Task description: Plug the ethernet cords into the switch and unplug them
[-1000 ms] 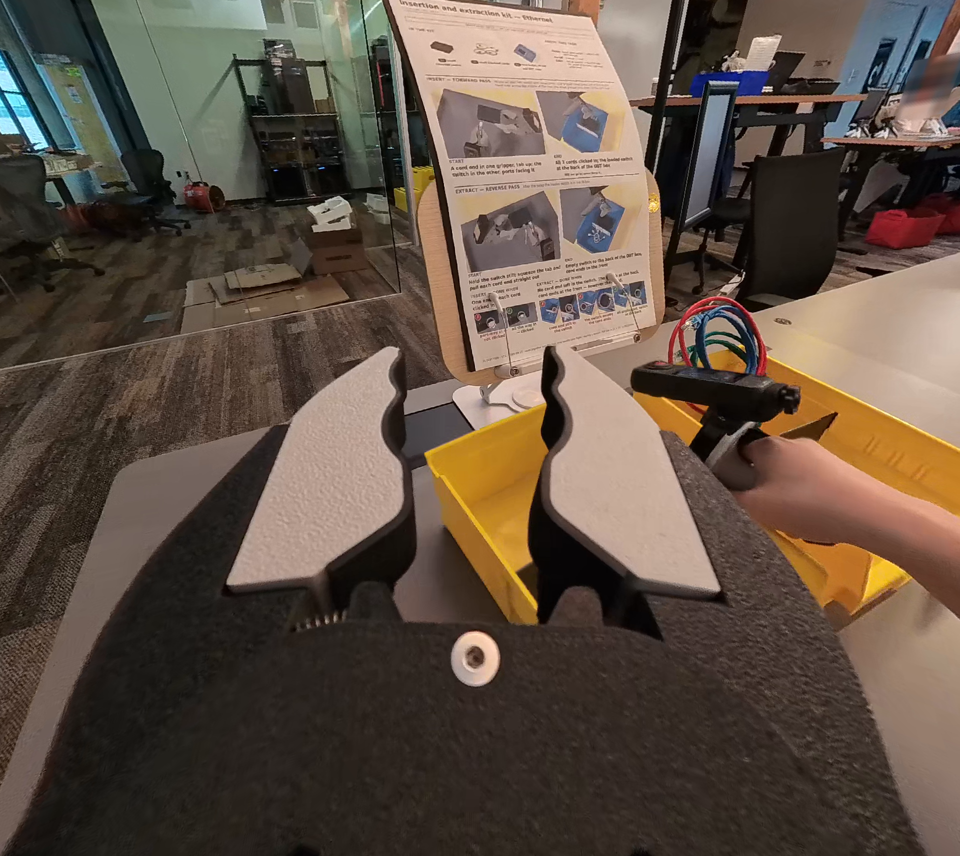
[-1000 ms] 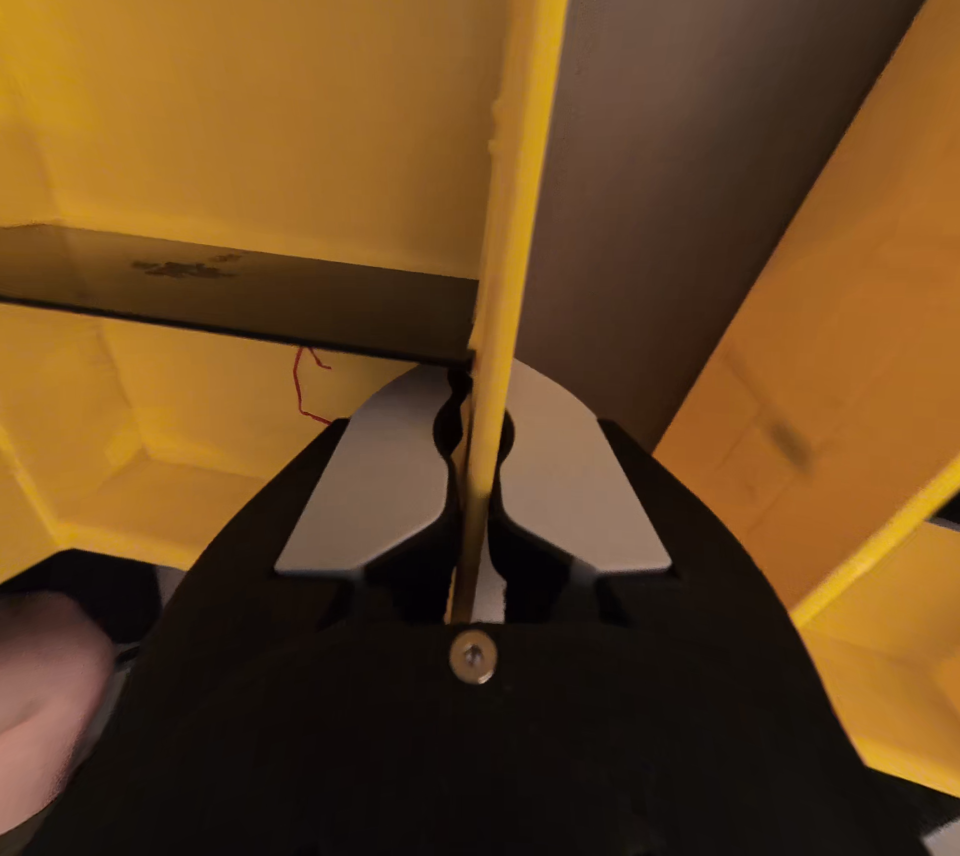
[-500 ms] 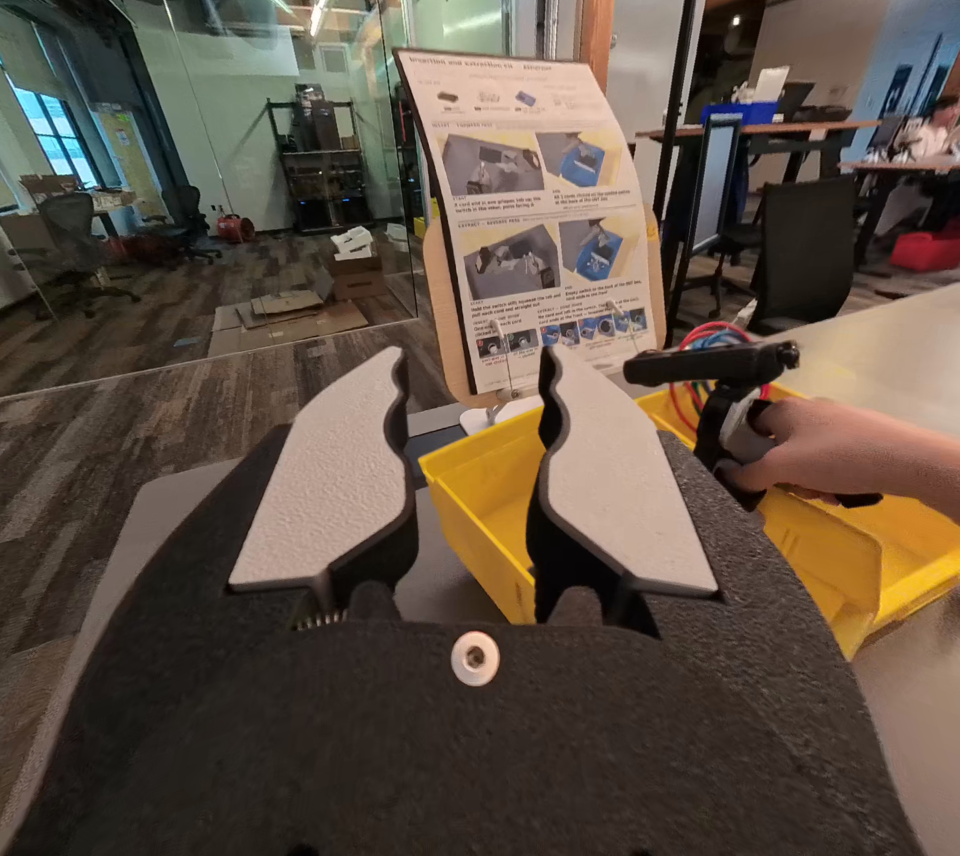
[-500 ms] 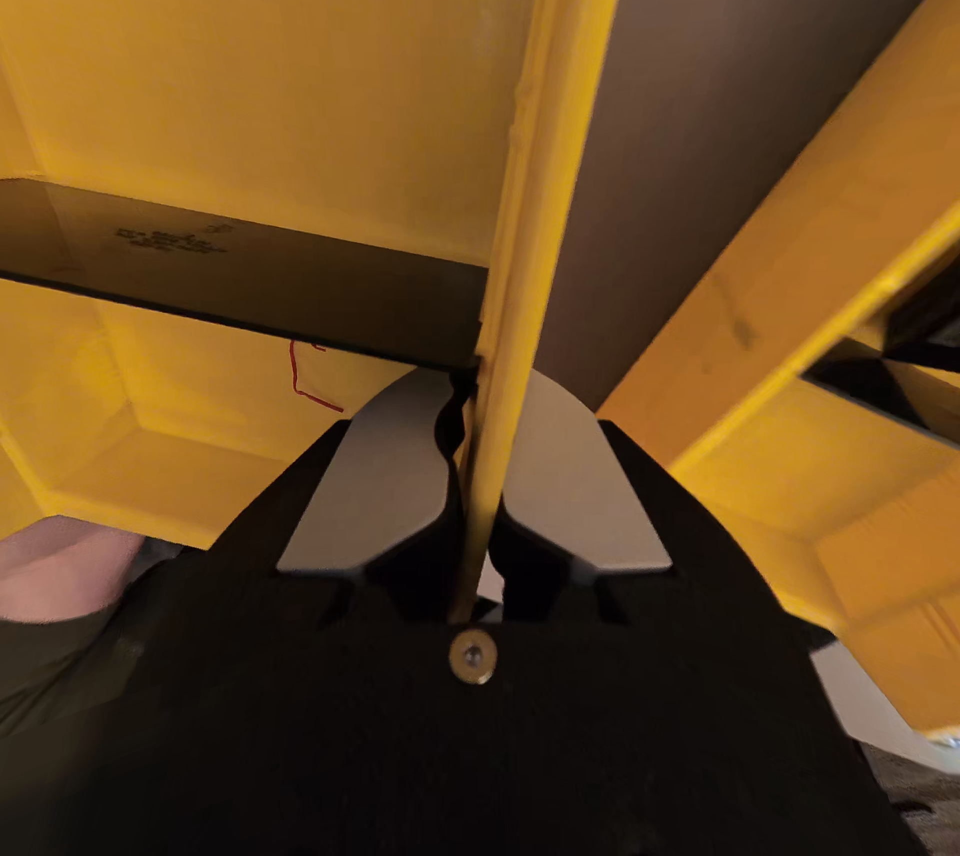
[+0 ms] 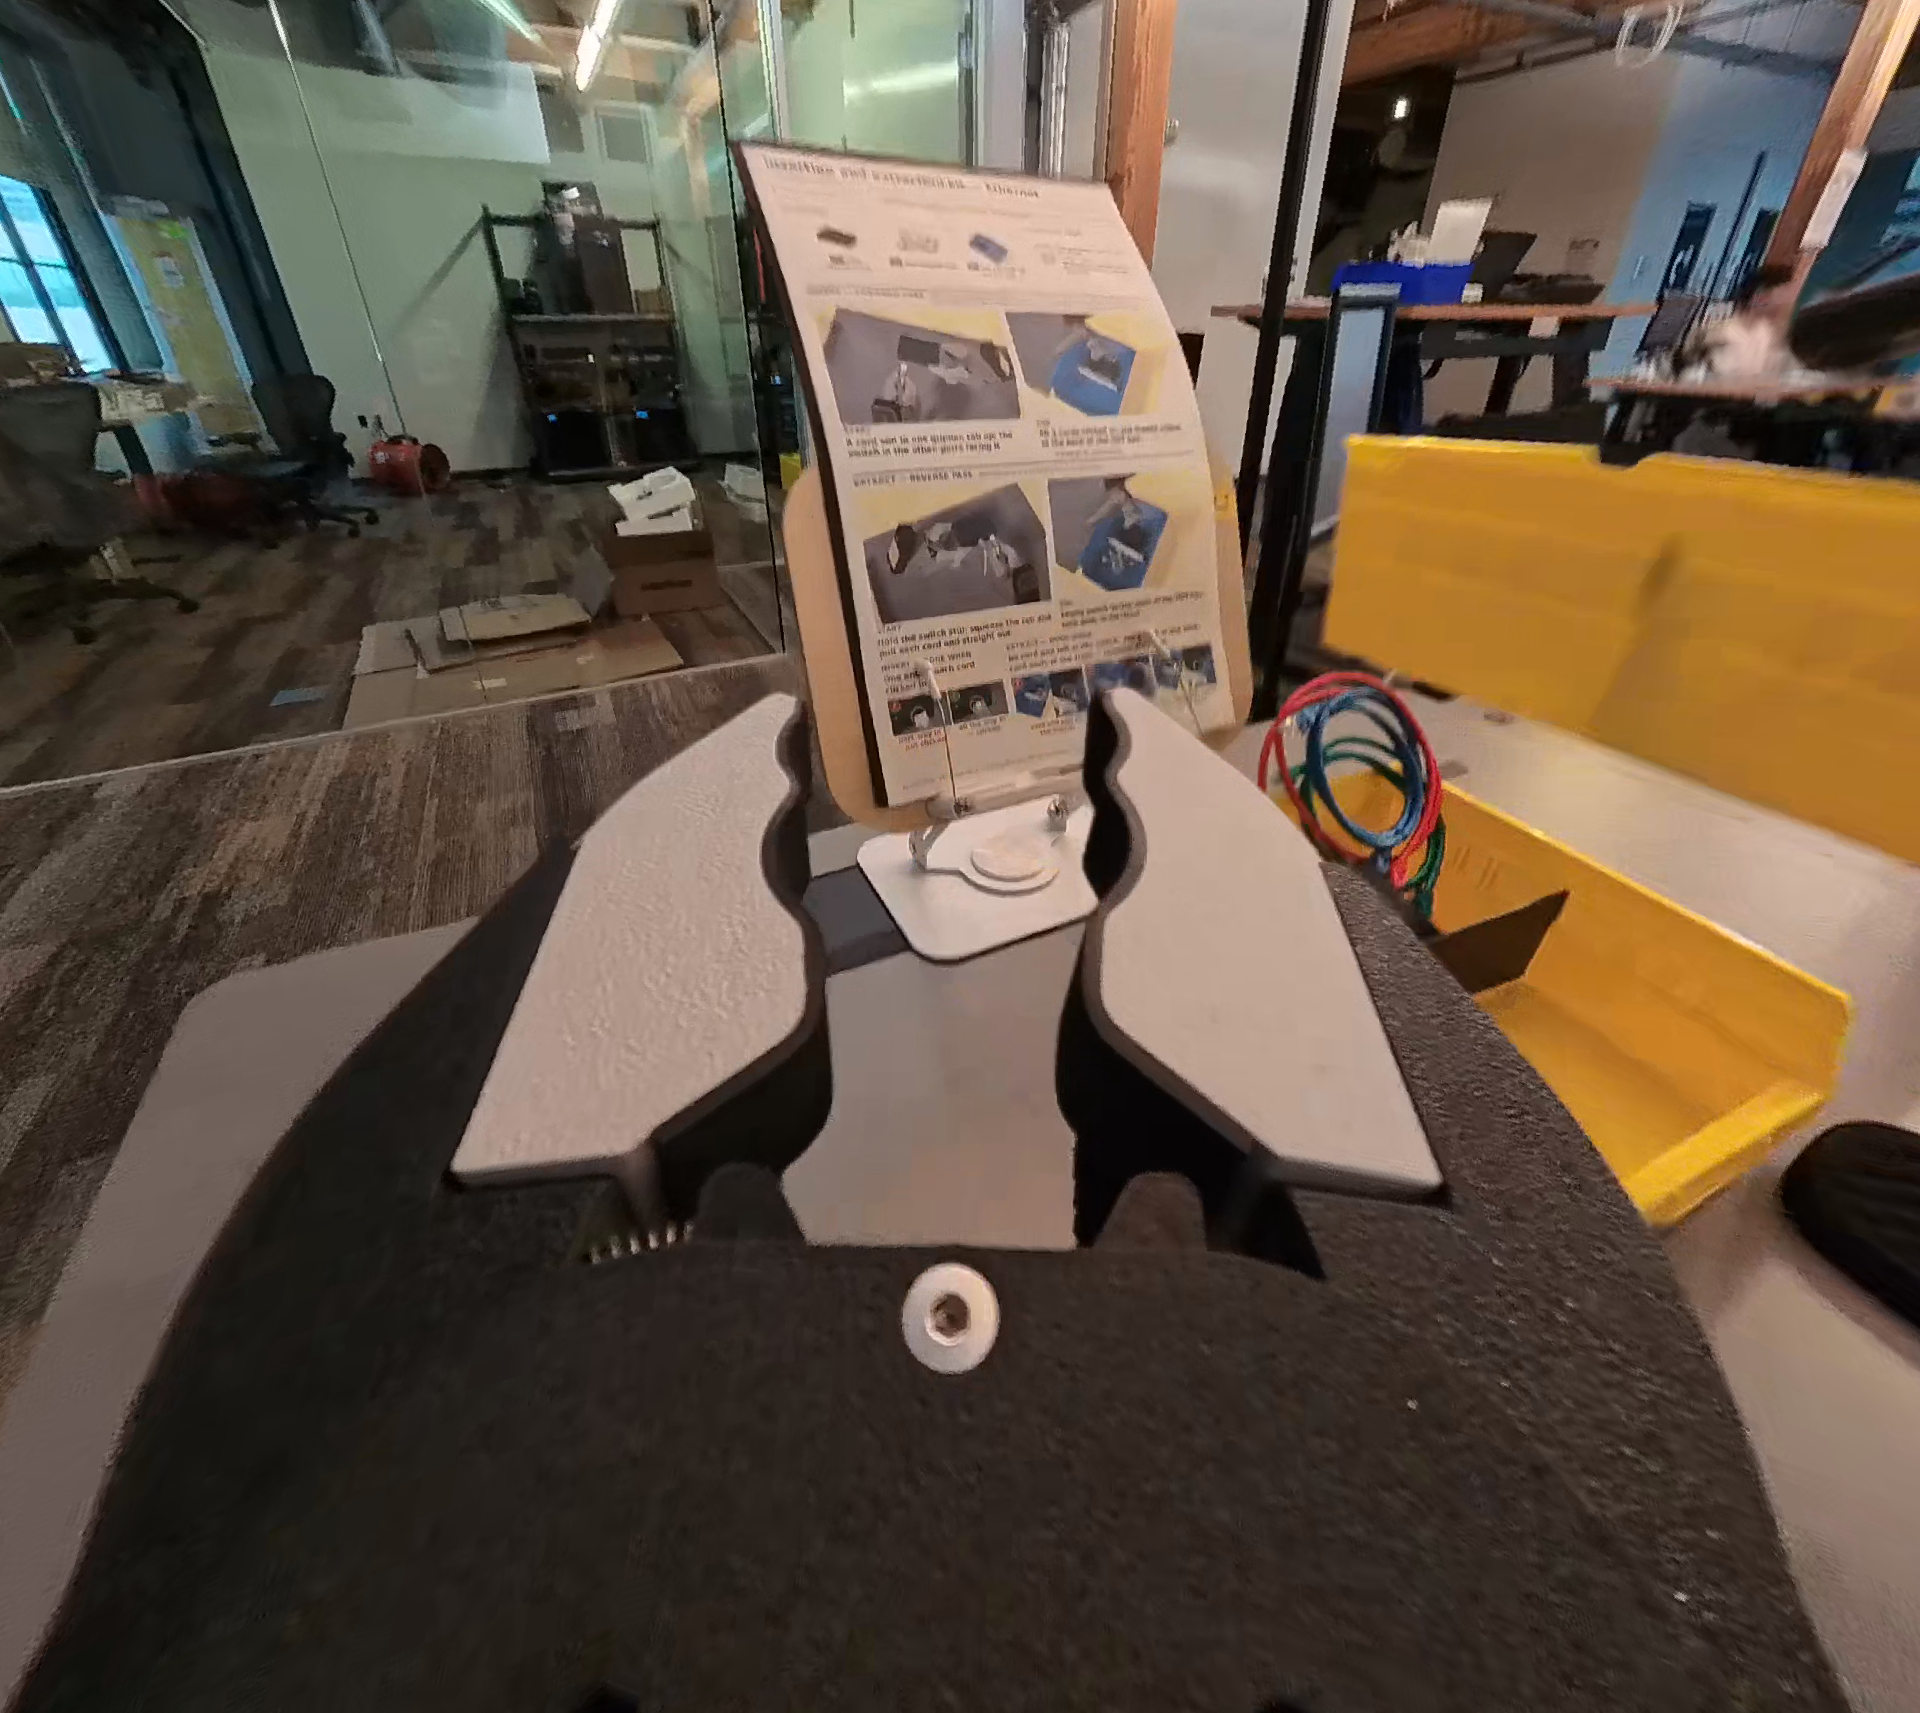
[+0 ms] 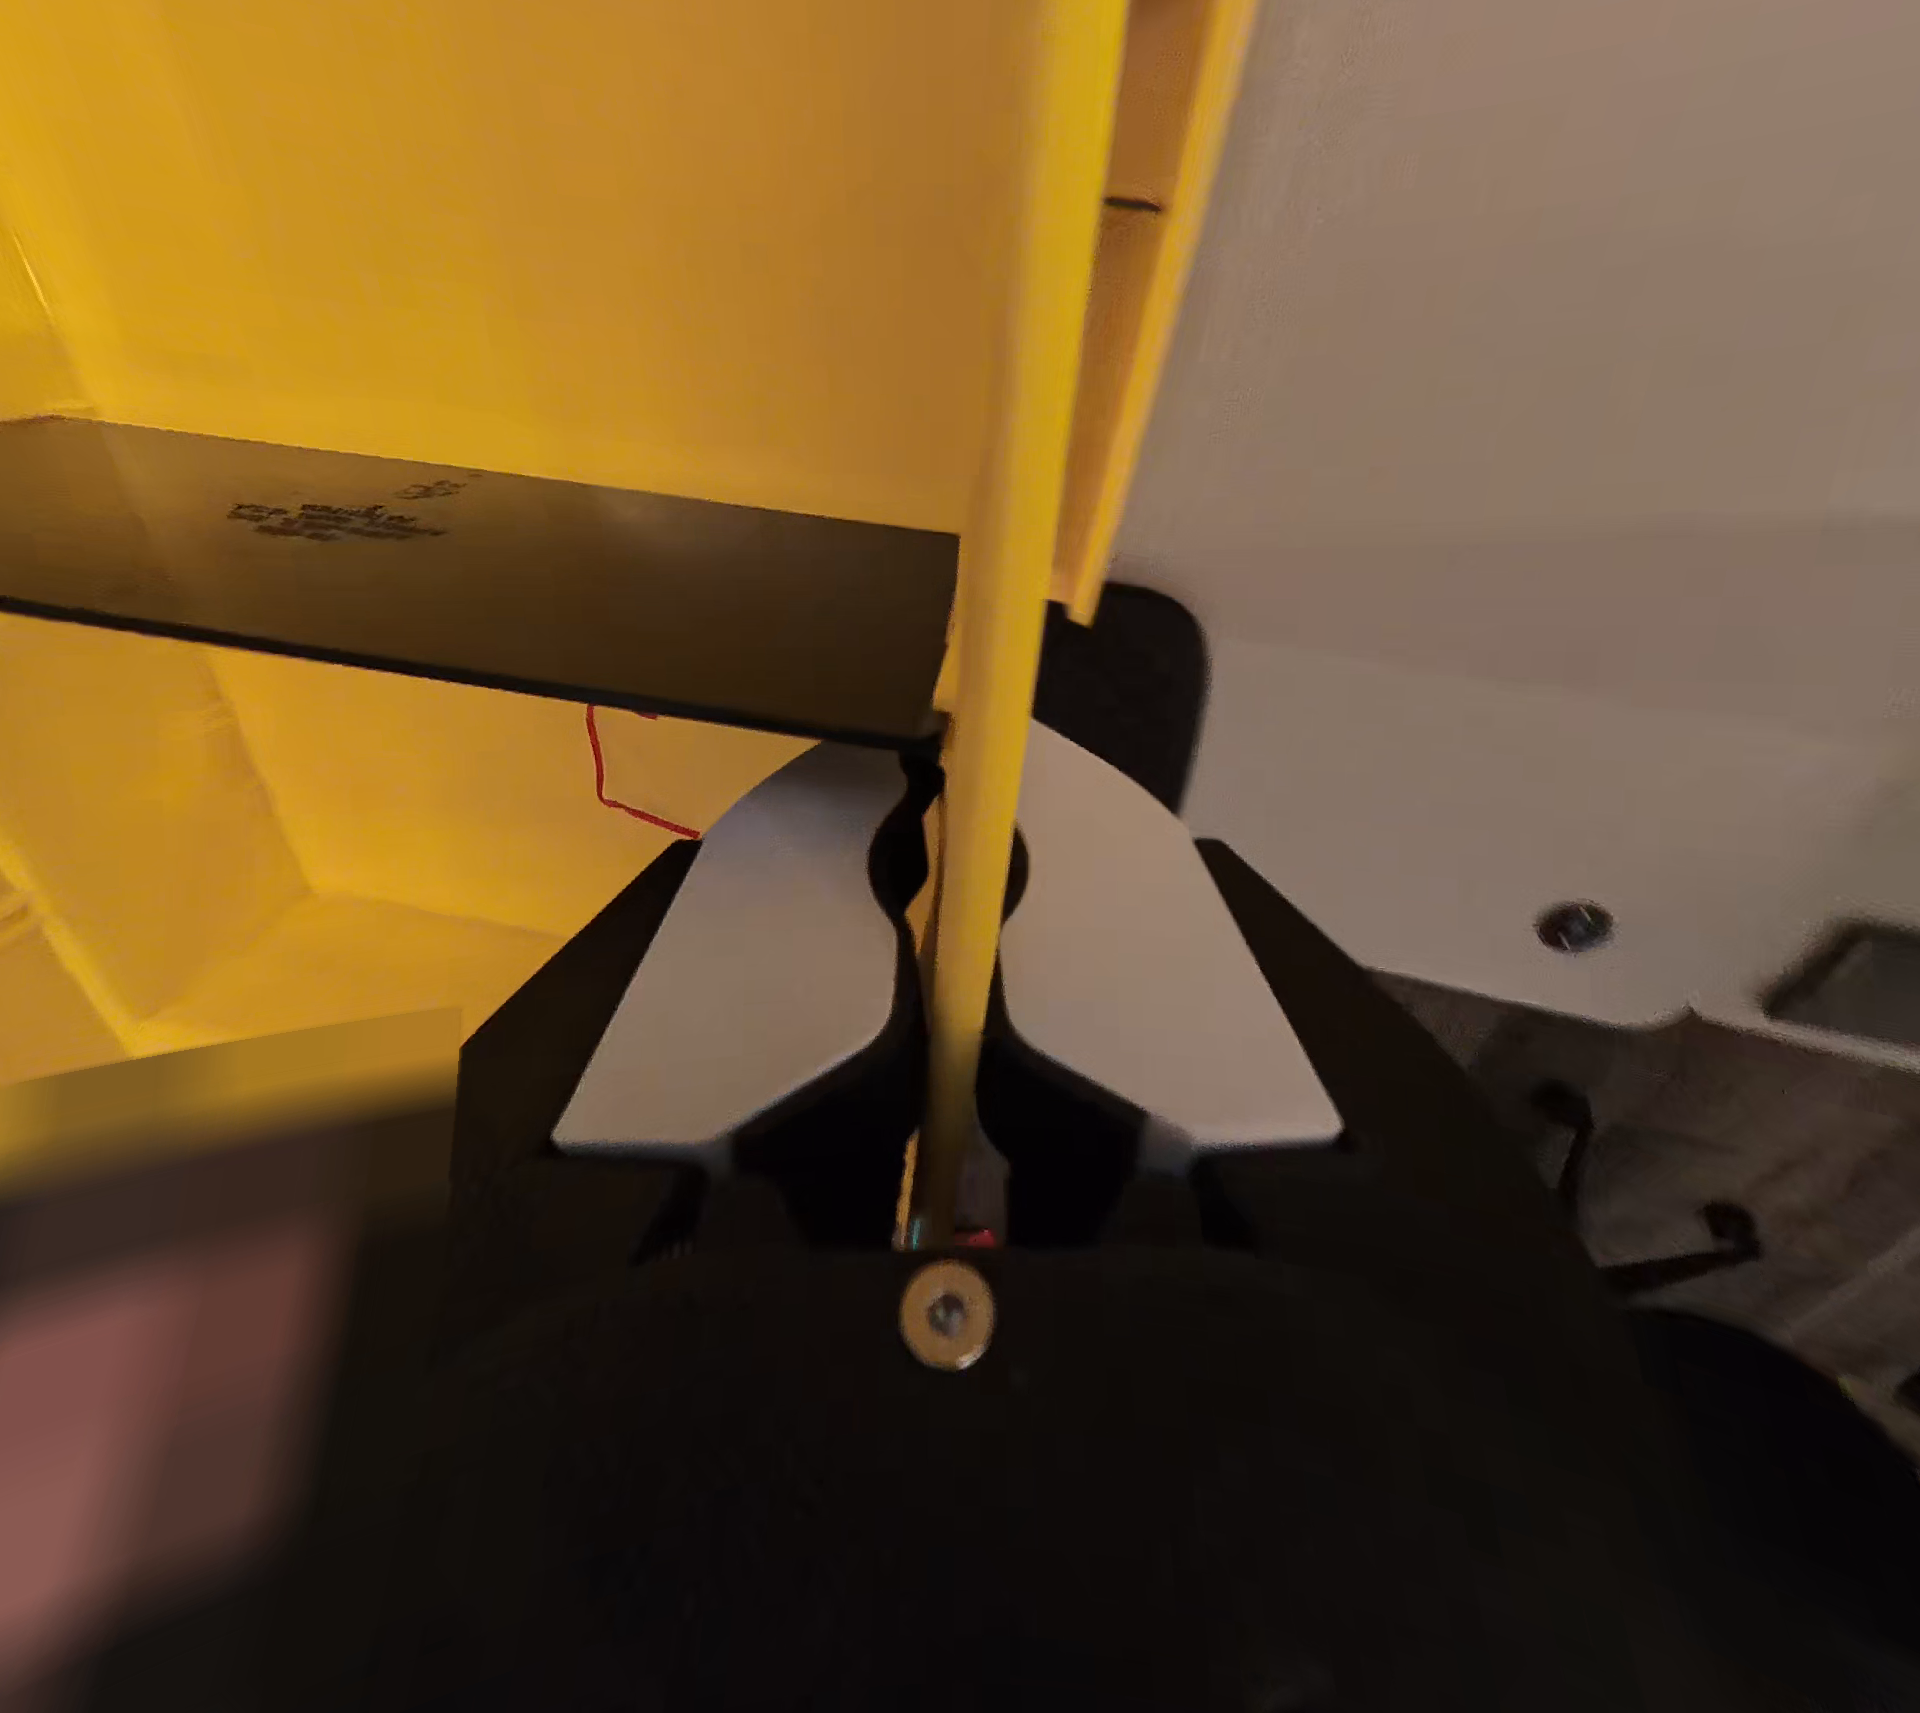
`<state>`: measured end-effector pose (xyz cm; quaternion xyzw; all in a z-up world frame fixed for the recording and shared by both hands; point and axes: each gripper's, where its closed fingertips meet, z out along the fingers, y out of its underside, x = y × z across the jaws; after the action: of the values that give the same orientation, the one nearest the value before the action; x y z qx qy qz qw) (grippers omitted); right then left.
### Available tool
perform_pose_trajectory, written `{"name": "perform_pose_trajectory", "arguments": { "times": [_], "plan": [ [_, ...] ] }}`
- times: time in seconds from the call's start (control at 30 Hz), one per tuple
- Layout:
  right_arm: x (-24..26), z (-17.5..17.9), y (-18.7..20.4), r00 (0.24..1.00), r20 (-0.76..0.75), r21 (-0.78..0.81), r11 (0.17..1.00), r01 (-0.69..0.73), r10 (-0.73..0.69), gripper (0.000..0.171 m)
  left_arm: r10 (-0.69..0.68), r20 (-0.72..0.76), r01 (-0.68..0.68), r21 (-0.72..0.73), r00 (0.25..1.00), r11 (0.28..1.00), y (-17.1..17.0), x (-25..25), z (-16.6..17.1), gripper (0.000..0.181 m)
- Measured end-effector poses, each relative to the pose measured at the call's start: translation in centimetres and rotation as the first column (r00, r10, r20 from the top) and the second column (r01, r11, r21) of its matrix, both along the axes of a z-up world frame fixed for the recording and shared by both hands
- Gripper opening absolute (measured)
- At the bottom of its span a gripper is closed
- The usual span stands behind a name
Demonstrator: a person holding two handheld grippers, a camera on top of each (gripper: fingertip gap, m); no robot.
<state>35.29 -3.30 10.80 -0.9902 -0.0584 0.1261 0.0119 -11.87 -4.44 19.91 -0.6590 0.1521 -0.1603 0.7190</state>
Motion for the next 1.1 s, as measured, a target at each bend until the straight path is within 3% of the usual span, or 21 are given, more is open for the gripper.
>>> {"name": "perform_pose_trajectory", "arguments": {
  "times": [0.13, 0.33, 0.43, 0.5, 0.73, 0.9, 1.0, 1.1],
  "plan": [
    [9.9, -2.0, -1.8, 0.988, 0.082, -0.019, 0.991, 0.132, -0.13, 0.004, 0.012, -0.115, -0.02, -0.069, 0.993, 0.997, 1.3, 1.5, -2.0, 0.052],
    [21.1, -8.8, -1.9, 0.963, 0.143, 0.029, 0.973, 0.229, -0.23, 0.004, -0.018, -0.209, -0.003, -0.102, 0.978, 0.995, 2.6, 5.2, -3.8, 0.052],
    [24.7, -12.5, -0.8, 0.959, 0.132, 0.101, 0.966, 0.238, -0.25, 0.004, -0.094, -0.2, 0.065, -0.146, 0.975, 0.987, 3.9, 8.8, -5.6, 0.053],
    [26.1, -14.9, -0.1, 0.959, 0.12, 0.126, 0.963, 0.24, -0.255, 0.005, -0.215, -0.11, 0.192, -0.19, 0.97, 0.963, 4.7, 12.6, -7.4, 0.064],
    [26.6, -21.2, 0.5, 0.977, 0.081, 0.067, 0.979, 0.192, -0.197, 0.005, -0.42, 0.077, 0.398, -0.508, 0.904, 0.764, 6.7, 23.1, -18.8, 0.066],
    [27.3, -23.5, 0.6, 0.969, 0.148, 0.054, 0.98, 0.191, -0.197, 0.004, -0.408, 0.007, 0.309, -0.667, 0.913, 0.679, 8.5, 25.4, -21.8, 0.068],
    [26.4, -24.6, 0.6, 0.958, 0.052, 0.043, 0.959, 0.28, -0.282, 0.005, -0.388, -0.033, 0.202, -0.811, 0.921, 0.549, 8.4, 25.7, -24.1, 0.073],
    [26.0, -24.4, 0.6, 0.961, 0.081, 0.062, 0.964, 0.259, -0.264, 0.006, -0.349, -0.071, 0.092, -0.9, 0.934, 0.427, 8.9, 25.6, -26.0, 0.074]
  ]
}}
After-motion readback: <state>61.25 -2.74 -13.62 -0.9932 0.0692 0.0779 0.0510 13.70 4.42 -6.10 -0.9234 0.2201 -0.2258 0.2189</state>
